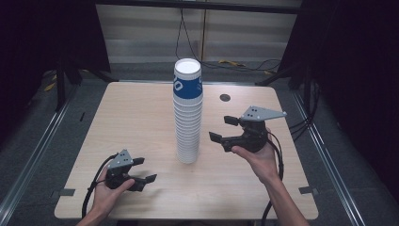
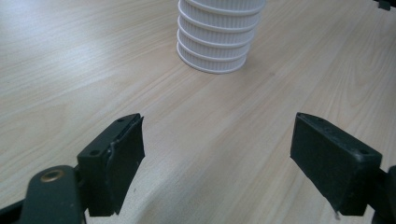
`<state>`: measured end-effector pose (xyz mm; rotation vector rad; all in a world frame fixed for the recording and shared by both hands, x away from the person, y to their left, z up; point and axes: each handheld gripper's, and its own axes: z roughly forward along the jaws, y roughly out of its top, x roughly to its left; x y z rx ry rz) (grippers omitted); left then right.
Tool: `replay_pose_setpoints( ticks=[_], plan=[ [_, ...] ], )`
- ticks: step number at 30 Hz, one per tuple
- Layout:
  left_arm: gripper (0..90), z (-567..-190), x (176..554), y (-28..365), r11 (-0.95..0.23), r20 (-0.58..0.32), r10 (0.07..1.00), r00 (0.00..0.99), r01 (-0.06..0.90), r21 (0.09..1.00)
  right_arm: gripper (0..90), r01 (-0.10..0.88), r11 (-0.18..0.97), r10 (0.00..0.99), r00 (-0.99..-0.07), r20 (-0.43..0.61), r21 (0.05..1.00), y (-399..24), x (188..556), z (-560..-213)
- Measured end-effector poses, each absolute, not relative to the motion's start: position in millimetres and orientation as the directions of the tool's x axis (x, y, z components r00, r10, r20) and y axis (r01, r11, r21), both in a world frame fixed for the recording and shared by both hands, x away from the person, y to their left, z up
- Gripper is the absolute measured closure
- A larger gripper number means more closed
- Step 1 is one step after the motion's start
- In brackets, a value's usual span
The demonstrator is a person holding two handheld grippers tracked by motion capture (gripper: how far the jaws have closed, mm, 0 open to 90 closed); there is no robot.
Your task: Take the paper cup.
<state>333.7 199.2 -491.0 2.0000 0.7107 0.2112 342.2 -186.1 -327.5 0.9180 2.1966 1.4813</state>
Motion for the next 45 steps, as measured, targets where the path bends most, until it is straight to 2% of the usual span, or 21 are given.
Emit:
replay_pose_setpoints(
  ticks=[12, 16, 21, 25, 45],
  plan=[
    [17.4, -491.8, 333.9, 199.1, -0.362, -0.143, 0.563, 0.814, 0.398, 0.843, 20.5, 0.282, 0.235, 0.647, -0.759, 0.066, 0.93, -174.0, 350.1, -298.5],
    [17.4, -491.5, 333.5, 199.3, -0.366, -0.139, 0.561, 0.816, 0.395, 0.843, 20.4, 0.279, 0.202, 0.622, -0.777, 0.097, 0.939, -169.9, 356.7, -289.5],
    [17.5, -492.1, 334.4, 199.4, -0.368, -0.137, 0.564, 0.814, 0.396, 0.841, 18.8, 0.269, 0.214, 0.618, -0.782, 0.084, 0.939, -166.7, 358.9, -278.1],
    [17.4, -492.0, 333.9, 199.1, -0.367, -0.14, 0.561, 0.816, 0.396, 0.842, 14.2, 0.259, 0.228, 0.614, -0.786, 0.068, 0.939, -165.5, 363.3, -269.0],
    [17.3, -493.2, 334.4, 198.9, -0.373, -0.136, 0.567, 0.813, 0.4, 0.837, 14.0, 0.251, 0.311, 0.586, -0.81, 0.023, 0.917, -150.3, 373.6, -241.5]
  ],
)
